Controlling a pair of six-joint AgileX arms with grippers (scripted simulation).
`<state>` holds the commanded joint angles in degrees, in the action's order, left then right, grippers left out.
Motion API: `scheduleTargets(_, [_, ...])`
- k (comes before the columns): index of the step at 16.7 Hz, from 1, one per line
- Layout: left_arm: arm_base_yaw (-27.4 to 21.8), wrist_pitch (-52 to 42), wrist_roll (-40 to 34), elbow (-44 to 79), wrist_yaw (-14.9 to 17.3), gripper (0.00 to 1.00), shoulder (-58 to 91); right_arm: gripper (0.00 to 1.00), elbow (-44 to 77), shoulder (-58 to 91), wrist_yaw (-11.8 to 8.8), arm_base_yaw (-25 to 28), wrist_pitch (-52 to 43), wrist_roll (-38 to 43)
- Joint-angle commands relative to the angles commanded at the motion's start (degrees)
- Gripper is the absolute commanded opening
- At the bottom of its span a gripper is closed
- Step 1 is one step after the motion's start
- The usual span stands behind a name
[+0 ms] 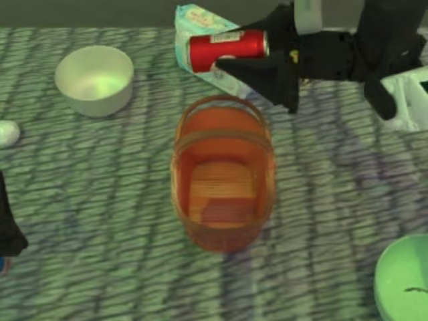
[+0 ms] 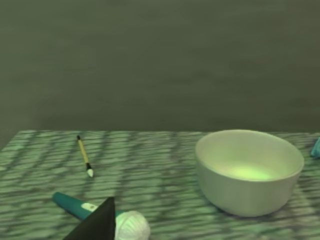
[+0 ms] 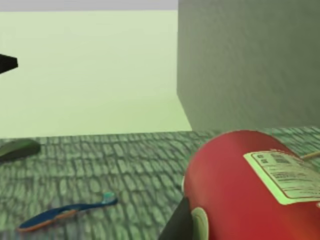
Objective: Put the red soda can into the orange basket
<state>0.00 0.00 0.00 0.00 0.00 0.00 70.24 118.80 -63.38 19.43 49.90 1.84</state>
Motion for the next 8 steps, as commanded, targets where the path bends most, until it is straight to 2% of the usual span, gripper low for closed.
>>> scheduleTargets(5, [0.0, 0.0, 0.0, 0.0, 0.0, 1.0, 0.0, 0.0, -3.28, 8.52, 0.2, 0.32, 12.32, -0.13])
scheduleTargets(8, [0.0, 0.0, 0.0, 0.0, 0.0, 1.0, 0.0, 0.0, -4.26, 10.54, 0.3, 0.42, 14.79, -0.17])
